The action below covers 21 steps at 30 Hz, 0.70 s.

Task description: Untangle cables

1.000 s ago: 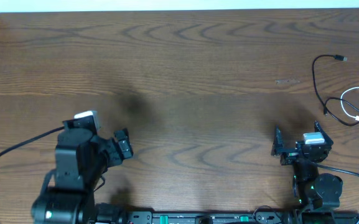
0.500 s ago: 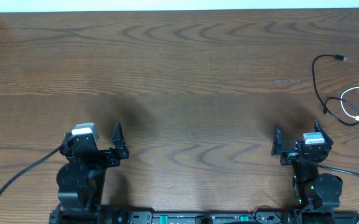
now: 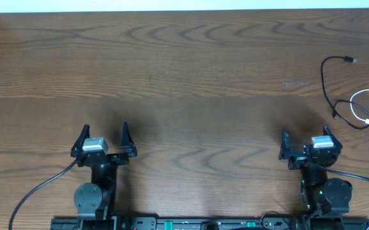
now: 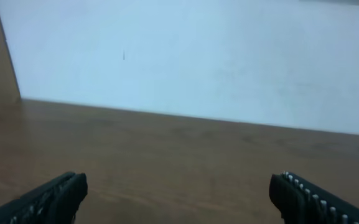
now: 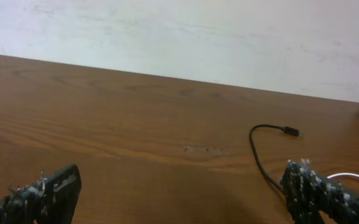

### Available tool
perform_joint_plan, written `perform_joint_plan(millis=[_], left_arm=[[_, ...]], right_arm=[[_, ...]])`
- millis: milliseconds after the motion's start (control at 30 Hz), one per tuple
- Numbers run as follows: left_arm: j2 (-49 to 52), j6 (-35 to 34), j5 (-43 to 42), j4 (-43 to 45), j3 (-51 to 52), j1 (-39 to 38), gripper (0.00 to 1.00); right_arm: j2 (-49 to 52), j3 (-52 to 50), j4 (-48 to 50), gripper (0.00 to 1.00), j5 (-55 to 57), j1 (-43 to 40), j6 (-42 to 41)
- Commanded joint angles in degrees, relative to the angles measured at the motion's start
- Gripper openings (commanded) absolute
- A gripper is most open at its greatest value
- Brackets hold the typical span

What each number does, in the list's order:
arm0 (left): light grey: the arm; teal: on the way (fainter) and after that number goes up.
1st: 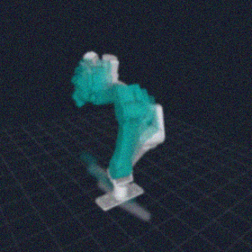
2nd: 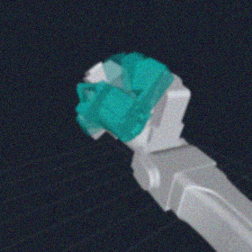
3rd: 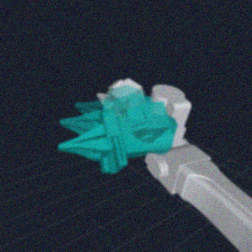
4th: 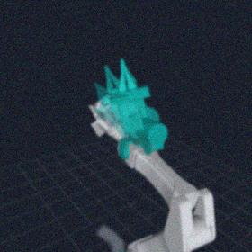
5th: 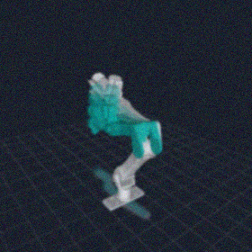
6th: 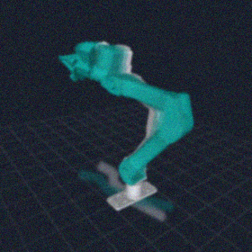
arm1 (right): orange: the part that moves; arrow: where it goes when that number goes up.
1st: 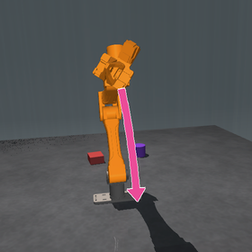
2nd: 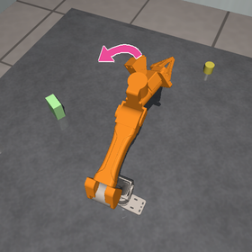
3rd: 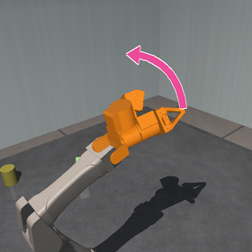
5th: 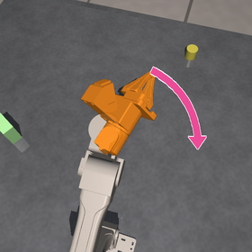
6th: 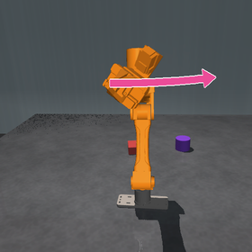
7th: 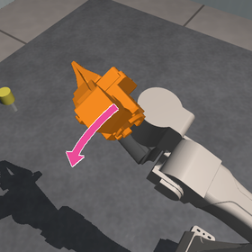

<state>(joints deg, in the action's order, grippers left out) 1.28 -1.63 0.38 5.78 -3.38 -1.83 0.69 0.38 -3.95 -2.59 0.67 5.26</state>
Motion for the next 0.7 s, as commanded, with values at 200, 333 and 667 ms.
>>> perform_joint_plan(millis=[200, 333, 667], left_arm=[[-1.2, 5.4, 0.7, 8.4, 3.2, 2.0, 0.98], [-1.2, 9.6, 0.0, 8.9, 3.2, 2.0, 0.98], [-1.2, 10.0, -2.4, -1.4, 3.2, 2.0, 0.98]], right_arm=[[-0.4, -0.1, -0.3, 0.99, -0.1, 0.5, 0.6], [-0.4, -0.1, -0.3, 0.99, -0.1, 0.5, 0.6], [-0.4, -0.1, -0.3, 0.99, -0.1, 0.5, 0.6]])
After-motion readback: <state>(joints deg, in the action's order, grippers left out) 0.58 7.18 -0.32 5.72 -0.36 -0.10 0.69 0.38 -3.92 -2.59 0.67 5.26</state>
